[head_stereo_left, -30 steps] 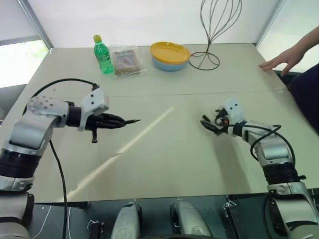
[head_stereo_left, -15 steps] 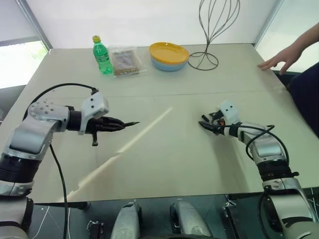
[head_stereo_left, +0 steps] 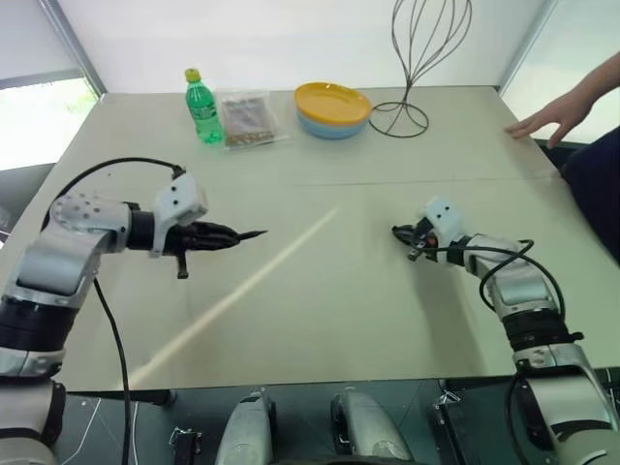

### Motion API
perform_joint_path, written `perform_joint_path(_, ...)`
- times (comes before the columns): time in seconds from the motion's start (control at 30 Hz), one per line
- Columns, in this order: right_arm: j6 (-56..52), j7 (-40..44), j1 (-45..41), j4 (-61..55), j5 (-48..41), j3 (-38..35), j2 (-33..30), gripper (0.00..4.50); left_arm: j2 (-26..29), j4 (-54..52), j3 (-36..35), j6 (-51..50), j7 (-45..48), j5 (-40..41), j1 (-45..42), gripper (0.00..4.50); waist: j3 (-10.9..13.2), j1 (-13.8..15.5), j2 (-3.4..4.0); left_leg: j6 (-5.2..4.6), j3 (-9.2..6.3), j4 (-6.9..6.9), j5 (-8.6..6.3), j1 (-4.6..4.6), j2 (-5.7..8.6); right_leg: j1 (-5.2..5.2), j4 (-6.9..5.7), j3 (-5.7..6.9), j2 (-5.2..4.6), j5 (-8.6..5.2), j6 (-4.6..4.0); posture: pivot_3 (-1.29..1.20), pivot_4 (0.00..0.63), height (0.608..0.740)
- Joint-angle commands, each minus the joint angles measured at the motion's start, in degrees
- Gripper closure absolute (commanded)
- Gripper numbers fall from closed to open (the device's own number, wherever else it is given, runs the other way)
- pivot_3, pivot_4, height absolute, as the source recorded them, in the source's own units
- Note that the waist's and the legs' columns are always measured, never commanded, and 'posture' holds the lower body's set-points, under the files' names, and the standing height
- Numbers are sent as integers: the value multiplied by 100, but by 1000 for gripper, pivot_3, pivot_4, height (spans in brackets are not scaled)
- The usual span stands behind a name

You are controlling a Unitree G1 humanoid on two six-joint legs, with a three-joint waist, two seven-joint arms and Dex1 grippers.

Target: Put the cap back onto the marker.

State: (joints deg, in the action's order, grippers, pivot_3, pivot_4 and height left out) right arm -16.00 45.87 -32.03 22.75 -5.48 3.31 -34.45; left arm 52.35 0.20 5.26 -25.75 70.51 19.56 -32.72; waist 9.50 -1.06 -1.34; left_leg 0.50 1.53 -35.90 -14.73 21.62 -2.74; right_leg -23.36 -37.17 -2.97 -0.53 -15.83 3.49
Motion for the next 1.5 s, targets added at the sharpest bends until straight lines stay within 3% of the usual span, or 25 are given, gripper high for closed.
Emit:
perform_joint_path(0.03, 220, 890, -585, -532, -241, 72, -249, 4483, -172, 280, 64, 404, 151, -172, -474, 4500, 1, 0, 1, 0, 1, -1, 0, 0, 0, 0, 0, 0, 0, 0, 0, 0, 150, 740)
perform_joint_path(0.2, 160, 1931, -1086, -957, -495, 345, -271, 4483, -552, 760, 376, 841, 418, -450, -1051, 4500, 1, -12, 3, -3, -2, 0, -2, -3, -3, -1, -5, 2, 7, 2, 3, 0, 150, 740)
perform_joint_path(0.37, 69, 2241, -1315, -1228, -592, 531, -108, 4483, -884, 1079, 499, 1110, 500, -612, -1380, 4500, 1, 9, 3, -13, -5, -3, -8, 7, -3, -4, -5, 5, 6, 1, 3, 0, 150, 740)
perform_joint_path(1.03, -267, 2225, -1237, -1768, -699, 617, 212, 4483, -1703, 1231, 621, 1263, 341, -841, -1449, 4500, 0, 11, 4, -14, -13, -23, -8, 34, -1, -20, -13, 10, 2, 2, 5, 0, 150, 740)
perform_joint_path(1.5, -348, 2142, -1134, -1823, -716, 647, 234, 4483, -1643, 1139, 534, 1166, 413, -832, -1510, 4500, 0, 9, 4, -14, -13, -23, -8, 33, -1, -20, -13, 11, 2, 2, 5, 0, 150, 740)
